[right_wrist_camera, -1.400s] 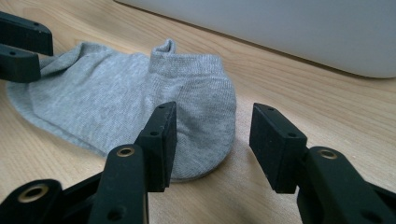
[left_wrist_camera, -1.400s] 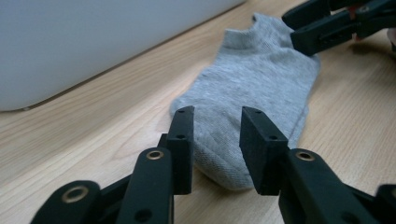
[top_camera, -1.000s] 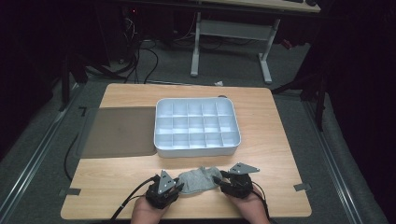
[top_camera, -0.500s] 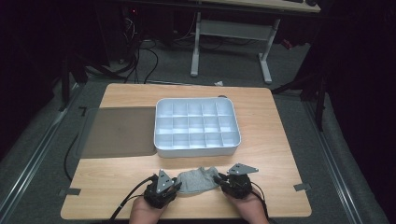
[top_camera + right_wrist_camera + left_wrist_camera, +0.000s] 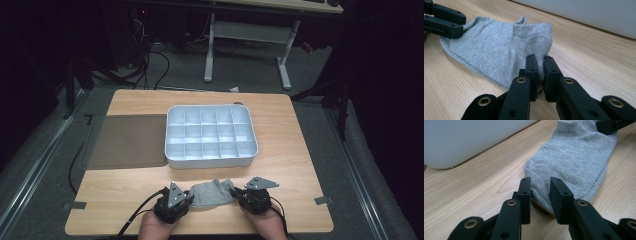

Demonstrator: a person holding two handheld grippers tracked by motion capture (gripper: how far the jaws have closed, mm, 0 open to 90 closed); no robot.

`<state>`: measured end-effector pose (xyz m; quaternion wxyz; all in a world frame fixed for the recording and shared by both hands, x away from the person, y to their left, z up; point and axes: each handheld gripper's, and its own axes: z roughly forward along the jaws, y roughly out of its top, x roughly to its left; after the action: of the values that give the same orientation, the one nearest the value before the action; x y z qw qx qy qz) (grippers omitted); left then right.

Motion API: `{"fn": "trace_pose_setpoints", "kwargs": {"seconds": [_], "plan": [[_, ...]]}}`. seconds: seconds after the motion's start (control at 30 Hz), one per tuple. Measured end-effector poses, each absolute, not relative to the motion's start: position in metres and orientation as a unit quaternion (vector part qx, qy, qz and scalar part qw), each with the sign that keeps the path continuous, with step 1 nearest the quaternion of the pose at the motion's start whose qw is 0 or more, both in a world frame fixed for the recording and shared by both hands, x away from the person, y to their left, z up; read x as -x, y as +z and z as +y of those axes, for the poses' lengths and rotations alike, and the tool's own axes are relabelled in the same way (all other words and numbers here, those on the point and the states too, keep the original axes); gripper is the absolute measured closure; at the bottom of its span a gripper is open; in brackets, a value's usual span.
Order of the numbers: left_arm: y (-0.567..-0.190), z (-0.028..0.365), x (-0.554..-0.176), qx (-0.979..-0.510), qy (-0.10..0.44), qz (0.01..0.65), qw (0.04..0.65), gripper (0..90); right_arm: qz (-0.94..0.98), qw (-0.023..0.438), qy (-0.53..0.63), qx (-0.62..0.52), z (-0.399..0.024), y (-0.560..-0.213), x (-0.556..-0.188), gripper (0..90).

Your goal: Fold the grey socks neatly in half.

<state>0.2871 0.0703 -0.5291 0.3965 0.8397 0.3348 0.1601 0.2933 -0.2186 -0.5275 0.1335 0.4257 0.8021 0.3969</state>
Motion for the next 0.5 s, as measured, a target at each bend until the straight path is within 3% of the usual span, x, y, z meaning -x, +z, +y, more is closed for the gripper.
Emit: {"fn": "trace_pose_setpoints", "kwargs": {"seconds": [0.13,0.23,0.5], "plan": [[-0.509,0.070,-0.292,-0.828,0.158,0.338,0.419,71.6,0.803,0.133,0.400,-0.421,-0.217,-0.528,-0.292,85.1],[-0.500,0.041,-0.291,-0.826,0.136,0.323,0.442,73.6,0.805,0.136,0.398,-0.418,-0.215,-0.528,-0.292,85.0],[-0.524,-0.009,-0.297,-0.853,0.118,0.319,0.396,76.6,0.804,0.132,0.401,-0.418,-0.215,-0.528,-0.292,85.1]]}}
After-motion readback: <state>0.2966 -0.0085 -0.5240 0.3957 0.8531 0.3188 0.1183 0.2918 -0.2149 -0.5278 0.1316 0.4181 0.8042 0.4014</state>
